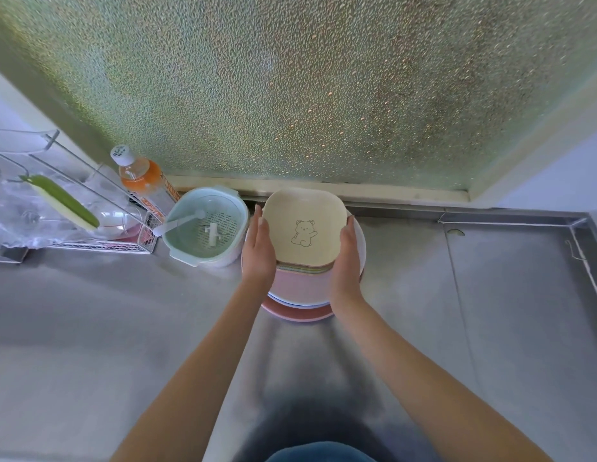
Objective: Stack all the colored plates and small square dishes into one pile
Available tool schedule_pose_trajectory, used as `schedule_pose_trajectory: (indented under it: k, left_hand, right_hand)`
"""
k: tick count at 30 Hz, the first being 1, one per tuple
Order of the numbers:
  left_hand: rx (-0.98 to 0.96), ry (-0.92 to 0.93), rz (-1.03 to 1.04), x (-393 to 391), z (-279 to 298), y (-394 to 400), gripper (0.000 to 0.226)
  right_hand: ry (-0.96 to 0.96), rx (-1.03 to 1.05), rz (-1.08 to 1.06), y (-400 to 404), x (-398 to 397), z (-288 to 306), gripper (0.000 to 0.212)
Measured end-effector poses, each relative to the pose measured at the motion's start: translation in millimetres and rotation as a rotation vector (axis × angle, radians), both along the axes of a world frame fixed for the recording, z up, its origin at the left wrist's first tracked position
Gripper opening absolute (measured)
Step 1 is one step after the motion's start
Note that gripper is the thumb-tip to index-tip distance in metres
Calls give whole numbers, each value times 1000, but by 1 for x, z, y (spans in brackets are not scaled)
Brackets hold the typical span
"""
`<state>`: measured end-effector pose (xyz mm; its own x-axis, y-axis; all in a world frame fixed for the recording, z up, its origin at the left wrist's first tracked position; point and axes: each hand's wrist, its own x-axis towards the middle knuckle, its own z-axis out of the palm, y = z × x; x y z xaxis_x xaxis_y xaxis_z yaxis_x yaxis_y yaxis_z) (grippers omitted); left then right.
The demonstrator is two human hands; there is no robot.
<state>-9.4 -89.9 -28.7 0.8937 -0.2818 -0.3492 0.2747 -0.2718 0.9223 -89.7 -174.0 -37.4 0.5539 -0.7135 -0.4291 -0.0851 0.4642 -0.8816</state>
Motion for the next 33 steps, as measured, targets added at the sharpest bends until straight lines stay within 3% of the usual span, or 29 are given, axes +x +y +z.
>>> schedule_pose_trajectory:
  k: [3, 9, 13, 16, 24, 33]
  left_hand:
    - [-35, -33, 27, -12, -5, 6, 47]
    - [-19, 14, -95, 13, 17, 3, 46]
    - [-18, -11, -131, 16, 16, -3, 44]
    - [0, -8, -77, 13, 10, -4, 49]
    - [-84, 53, -83, 20, 12, -2, 46]
    - [-92, 95, -36, 14, 16, -7, 38]
  right_hand:
    - [-29, 70, 30, -10, 3, -8, 74]
    - [86, -32, 55, -42, 10, -6, 75]
    - [222, -192, 94, -45, 16, -1, 45]
    - [216, -278, 16, -34, 11, -8, 38]
    - [234, -244, 11, -42, 12, -2, 40]
    - [321, -358, 62, -39, 15, -1, 37]
